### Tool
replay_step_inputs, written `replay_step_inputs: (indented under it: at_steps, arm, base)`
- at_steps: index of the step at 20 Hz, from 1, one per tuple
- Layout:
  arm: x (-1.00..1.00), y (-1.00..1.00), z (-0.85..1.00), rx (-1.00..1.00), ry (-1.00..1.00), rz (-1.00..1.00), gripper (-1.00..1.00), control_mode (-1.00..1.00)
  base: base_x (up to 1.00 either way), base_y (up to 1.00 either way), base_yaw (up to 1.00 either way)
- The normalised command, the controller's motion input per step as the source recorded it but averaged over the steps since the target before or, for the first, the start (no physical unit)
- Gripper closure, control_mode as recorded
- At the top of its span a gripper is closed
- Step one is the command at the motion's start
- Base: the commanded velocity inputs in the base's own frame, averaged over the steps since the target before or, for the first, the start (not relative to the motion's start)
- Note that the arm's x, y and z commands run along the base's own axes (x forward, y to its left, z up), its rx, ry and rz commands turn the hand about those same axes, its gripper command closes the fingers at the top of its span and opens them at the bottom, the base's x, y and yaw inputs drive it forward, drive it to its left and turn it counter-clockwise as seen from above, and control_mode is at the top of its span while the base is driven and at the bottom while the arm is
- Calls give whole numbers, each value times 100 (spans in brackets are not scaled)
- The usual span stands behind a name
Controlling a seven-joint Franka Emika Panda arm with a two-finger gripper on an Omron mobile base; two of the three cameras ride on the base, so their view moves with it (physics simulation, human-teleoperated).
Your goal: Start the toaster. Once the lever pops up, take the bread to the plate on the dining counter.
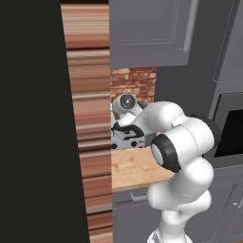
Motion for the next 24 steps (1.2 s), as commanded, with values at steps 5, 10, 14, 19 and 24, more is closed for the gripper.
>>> replay_step_inputs:
  at_steps: [5,10,14,19,24]
  arm:
    - [0,0,0,0,0,0,100,-100]
    - [0,0,0,0,0,0,100,-100]
    - [0,0,0,0,-1,0,100,-100]
    - [0,0,1,0,-6,0,100,-100]
    - [-2,0,23,0,-11,0,100,-100]
  base:
    - [0,0,0]
    - [0,0,0]
    - [0,0,0]
    - [0,0,0]
    - [0,0,0]
